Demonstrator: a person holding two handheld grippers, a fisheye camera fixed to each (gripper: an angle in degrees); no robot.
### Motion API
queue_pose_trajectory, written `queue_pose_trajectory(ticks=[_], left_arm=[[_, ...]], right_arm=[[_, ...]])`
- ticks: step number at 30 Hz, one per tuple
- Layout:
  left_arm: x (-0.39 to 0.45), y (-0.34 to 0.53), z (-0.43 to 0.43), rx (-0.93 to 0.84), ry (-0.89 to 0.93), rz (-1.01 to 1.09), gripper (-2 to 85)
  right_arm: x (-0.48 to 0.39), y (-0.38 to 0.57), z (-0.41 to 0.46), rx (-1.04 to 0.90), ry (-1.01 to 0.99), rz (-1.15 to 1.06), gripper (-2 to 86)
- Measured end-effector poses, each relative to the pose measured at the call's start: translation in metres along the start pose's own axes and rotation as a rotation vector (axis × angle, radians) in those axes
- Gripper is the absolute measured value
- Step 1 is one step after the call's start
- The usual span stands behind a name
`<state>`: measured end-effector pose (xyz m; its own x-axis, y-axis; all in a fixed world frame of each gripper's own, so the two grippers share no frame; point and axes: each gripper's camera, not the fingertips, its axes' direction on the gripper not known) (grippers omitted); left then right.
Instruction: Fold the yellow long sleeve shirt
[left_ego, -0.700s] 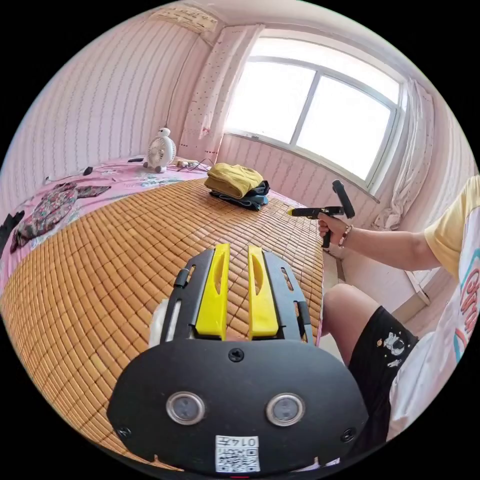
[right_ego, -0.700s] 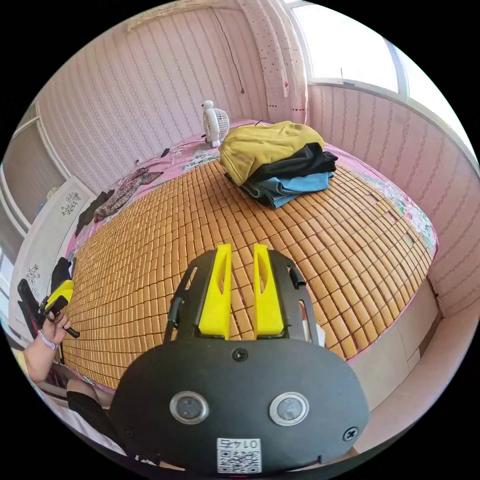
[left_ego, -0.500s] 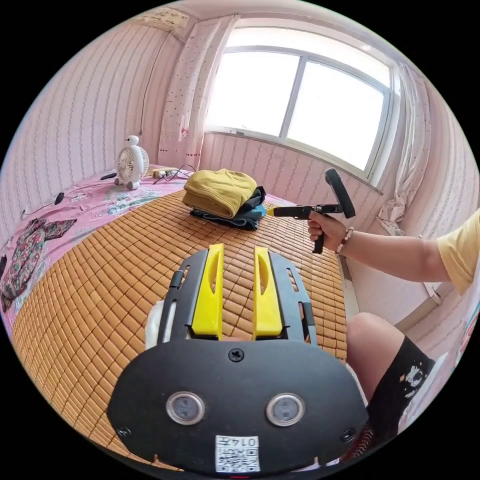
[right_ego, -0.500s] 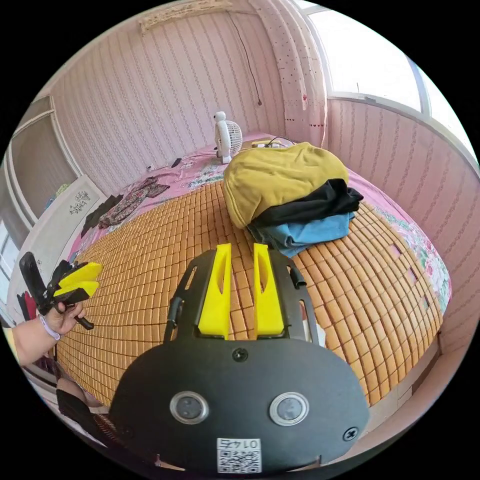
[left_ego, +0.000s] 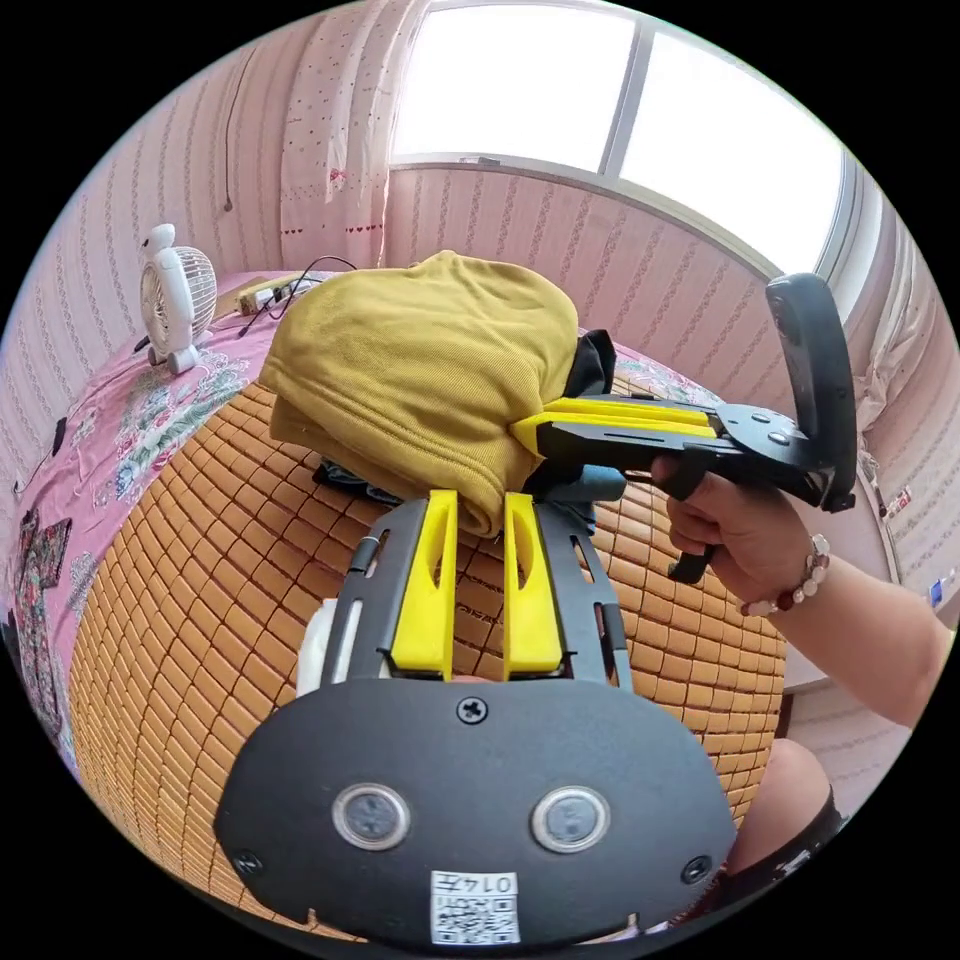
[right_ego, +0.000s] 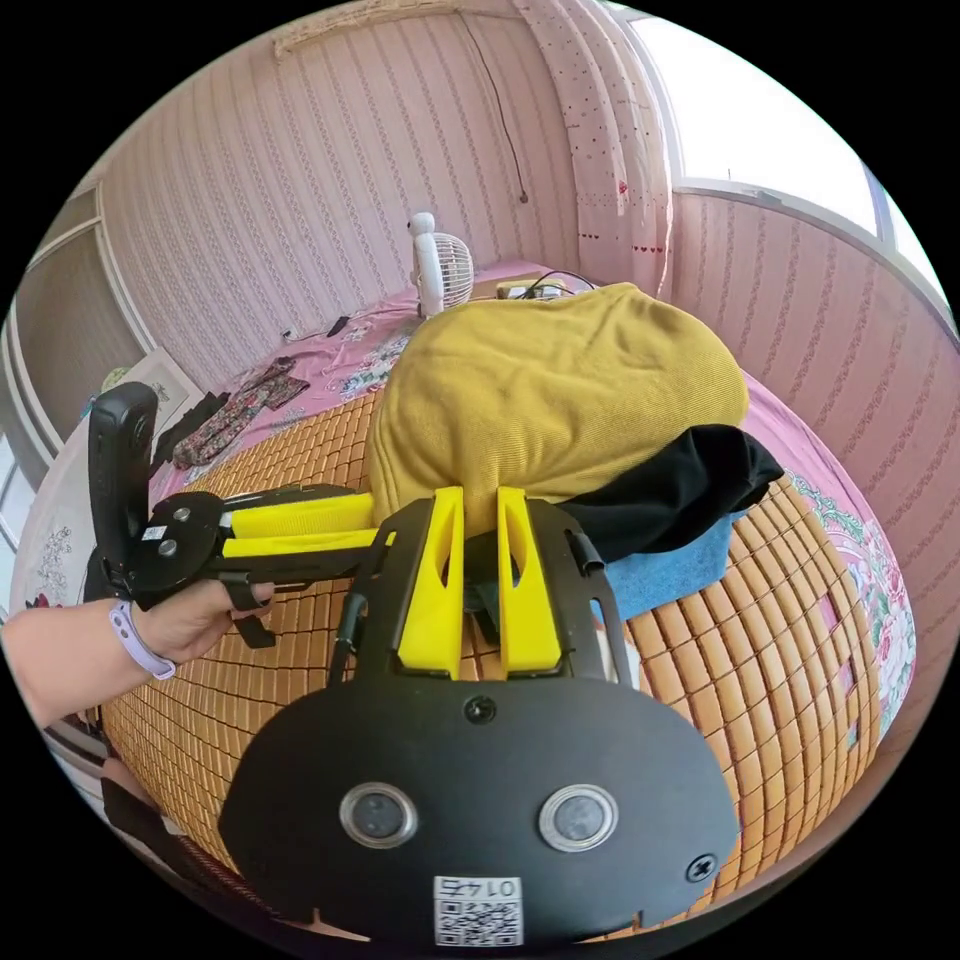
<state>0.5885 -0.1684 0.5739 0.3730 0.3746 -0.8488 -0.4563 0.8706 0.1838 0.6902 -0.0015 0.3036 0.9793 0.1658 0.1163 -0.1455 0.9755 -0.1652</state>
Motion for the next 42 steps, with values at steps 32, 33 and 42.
queue_pose_trajectory(ticks=[32, 33, 42], left_arm=[[0.077, 0.517, -0.295, 0.076, 0.188, -0.599, -1.0], [0.073, 0.523, -0.304, 0.103, 0.166, -0.600, -1.0], [0.030, 0.542, -0.340, 0.151, 0.088, -0.658, -0.9]], right_arm=[[-0.373, 0.263, -0.085, -0.614, -0.123, -0.299, 1.1], [-0.381, 0.261, -0.087, -0.584, -0.129, -0.292, 1.8], [-0.464, 0.233, -0.034, -0.539, -0.054, -0.501, 6.8]])
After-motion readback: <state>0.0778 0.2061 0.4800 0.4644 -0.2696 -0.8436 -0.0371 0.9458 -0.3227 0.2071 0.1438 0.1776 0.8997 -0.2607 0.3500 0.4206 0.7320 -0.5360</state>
